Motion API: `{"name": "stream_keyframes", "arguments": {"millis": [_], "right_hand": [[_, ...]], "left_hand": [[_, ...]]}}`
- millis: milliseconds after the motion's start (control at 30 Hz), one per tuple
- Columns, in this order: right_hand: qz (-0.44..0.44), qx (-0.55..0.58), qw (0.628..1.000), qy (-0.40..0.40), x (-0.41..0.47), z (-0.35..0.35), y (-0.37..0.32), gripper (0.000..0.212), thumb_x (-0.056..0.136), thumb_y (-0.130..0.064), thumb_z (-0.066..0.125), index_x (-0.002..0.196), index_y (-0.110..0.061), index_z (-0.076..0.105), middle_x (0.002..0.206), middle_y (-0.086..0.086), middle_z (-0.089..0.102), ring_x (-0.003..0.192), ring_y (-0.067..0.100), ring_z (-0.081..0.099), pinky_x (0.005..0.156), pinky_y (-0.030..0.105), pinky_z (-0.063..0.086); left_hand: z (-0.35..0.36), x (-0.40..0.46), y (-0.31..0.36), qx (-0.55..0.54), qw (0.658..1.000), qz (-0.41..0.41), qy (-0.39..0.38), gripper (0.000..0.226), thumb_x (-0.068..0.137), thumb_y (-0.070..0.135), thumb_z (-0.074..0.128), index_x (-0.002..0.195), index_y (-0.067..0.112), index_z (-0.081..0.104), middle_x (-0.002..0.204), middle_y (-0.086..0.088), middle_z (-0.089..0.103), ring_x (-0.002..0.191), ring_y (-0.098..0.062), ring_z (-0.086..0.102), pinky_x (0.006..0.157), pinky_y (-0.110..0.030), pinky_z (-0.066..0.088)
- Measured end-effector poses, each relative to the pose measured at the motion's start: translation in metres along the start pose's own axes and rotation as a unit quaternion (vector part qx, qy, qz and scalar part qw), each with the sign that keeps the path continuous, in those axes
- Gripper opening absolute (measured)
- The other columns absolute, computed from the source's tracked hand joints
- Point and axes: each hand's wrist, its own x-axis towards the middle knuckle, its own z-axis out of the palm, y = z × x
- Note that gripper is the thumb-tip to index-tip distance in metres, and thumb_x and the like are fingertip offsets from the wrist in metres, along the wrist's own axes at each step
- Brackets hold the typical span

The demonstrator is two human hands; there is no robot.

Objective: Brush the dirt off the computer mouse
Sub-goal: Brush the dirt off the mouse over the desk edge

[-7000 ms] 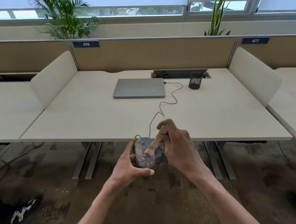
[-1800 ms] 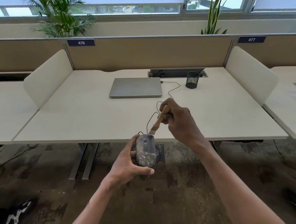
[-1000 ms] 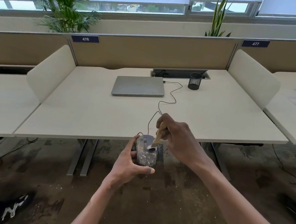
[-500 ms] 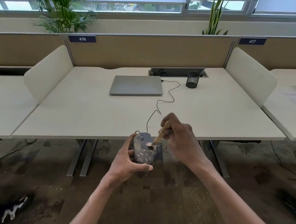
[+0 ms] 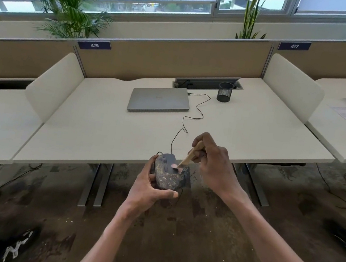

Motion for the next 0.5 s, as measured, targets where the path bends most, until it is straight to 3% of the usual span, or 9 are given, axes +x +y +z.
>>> {"name": "stream_keyframes", "arguments": {"millis": [67,200,333,433,500], "right_hand": [[0.009,0.002,1.000,-0.010,-0.005,0.001,0.001,0.034,0.093,0.015,0.048,0.105,-0.017,0.051,0.087,-0.003,0.064,0.083,0.009,0.071,0.071,0.030,0.063],[0.022,0.017,1.000,-0.002,-0.009,-0.004,0.001,0.035,0.093,0.016,0.047,0.104,-0.017,0.051,0.084,-0.013,0.060,0.083,0.002,0.069,0.071,0.023,0.062],[0.014,0.025,0.998,0.052,0.002,-0.007,-0.002,0.028,0.094,0.014,0.052,0.107,-0.011,0.053,0.090,0.001,0.068,0.083,0.011,0.071,0.073,0.024,0.062],[-0.001,0.024,0.998,0.060,0.006,-0.002,-0.007,0.025,0.095,0.012,0.054,0.109,-0.009,0.054,0.088,0.003,0.068,0.079,0.013,0.071,0.069,0.027,0.062],[0.005,0.018,0.999,0.044,0.003,0.001,-0.007,0.026,0.095,0.012,0.054,0.110,-0.010,0.053,0.088,0.002,0.068,0.080,0.015,0.072,0.069,0.029,0.062]], "left_hand": [[-0.001,0.000,-0.002,0.006,1.000,0.000,0.001,0.130,0.051,0.032,0.105,0.155,0.047,0.028,0.136,-0.009,0.067,0.114,-0.018,0.073,0.094,-0.034,0.062],[-0.001,0.000,-0.003,0.019,1.000,-0.002,0.000,0.130,0.050,0.037,0.104,0.155,0.049,0.028,0.141,-0.010,0.063,0.117,-0.022,0.071,0.099,-0.039,0.060],[-0.001,0.001,-0.002,0.032,0.999,-0.002,0.002,0.127,0.051,0.038,0.104,0.151,0.055,0.027,0.139,-0.010,0.065,0.116,-0.022,0.071,0.095,-0.026,0.060],[0.001,0.001,0.002,0.030,0.999,-0.003,0.009,0.117,0.050,0.038,0.104,0.135,0.071,0.029,0.133,-0.009,0.069,0.115,-0.023,0.072,0.099,-0.034,0.060],[0.003,0.000,0.004,0.023,1.000,-0.006,0.012,0.117,0.048,0.038,0.104,0.132,0.073,0.030,0.130,-0.010,0.071,0.115,-0.024,0.073,0.101,-0.042,0.060]]}}
